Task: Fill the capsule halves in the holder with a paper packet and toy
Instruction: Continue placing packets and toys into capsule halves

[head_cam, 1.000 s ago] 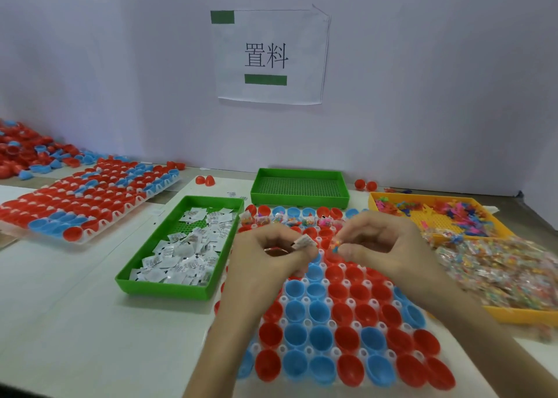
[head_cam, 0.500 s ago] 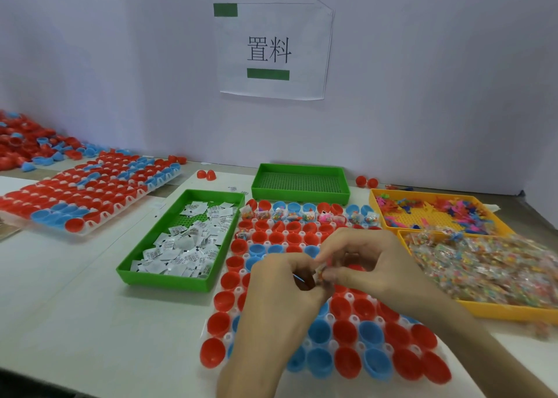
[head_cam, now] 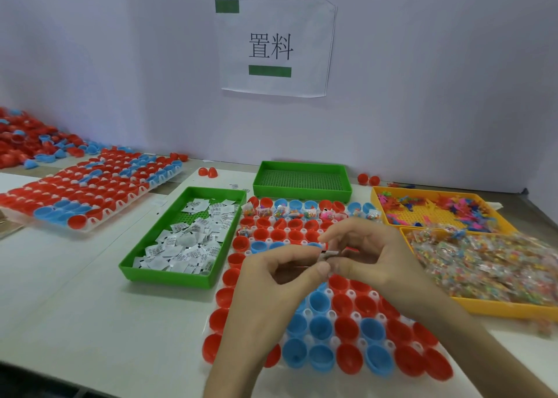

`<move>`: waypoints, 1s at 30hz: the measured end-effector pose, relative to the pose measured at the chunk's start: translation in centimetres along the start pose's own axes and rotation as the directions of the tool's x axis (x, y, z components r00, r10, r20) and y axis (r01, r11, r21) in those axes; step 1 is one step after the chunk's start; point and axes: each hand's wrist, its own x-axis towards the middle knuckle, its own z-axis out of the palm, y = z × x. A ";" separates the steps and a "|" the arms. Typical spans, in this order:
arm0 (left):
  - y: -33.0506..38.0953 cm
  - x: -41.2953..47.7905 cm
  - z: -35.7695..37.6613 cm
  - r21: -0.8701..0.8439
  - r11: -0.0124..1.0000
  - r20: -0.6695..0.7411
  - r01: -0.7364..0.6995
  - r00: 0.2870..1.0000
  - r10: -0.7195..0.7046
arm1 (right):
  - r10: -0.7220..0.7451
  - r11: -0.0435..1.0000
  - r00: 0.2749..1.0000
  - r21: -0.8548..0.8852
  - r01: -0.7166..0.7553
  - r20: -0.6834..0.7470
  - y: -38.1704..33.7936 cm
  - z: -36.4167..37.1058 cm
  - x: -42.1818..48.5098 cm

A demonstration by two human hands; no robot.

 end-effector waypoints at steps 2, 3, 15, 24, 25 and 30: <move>-0.1 -0.1 0.1 0.000 1.000 -0.009 -0.010 1.000 0.010 | 0.006 1.000 1.000 0.017 -0.007 0.013 0.0 0.2 0.0; -0.2 -0.2 0.1 0.004 1.000 -0.016 -0.018 1.000 0.018 | 0.012 1.000 1.000 0.014 -0.012 0.028 0.0 0.1 -0.1; -0.4 -0.3 -0.7 -0.064 0.996 -0.149 -0.063 0.987 0.053 | -0.002 0.640 0.884 -0.680 -0.359 -0.468 5.2 -10.8 0.9; -0.2 -0.5 -0.7 -0.059 0.996 -0.126 -0.066 0.990 0.058 | 0.341 0.174 0.821 -0.827 -0.535 -0.459 8.6 -14.9 0.2; -0.3 -0.5 -0.7 -0.054 0.997 -0.128 -0.061 0.990 0.053 | 0.339 0.181 0.822 -0.826 -0.534 -0.457 8.6 -14.9 0.2; -0.4 -0.5 -0.9 -0.064 0.997 -0.141 -0.046 0.989 0.036 | 0.259 0.277 0.837 -0.793 -0.542 -0.481 8.5 -14.6 0.1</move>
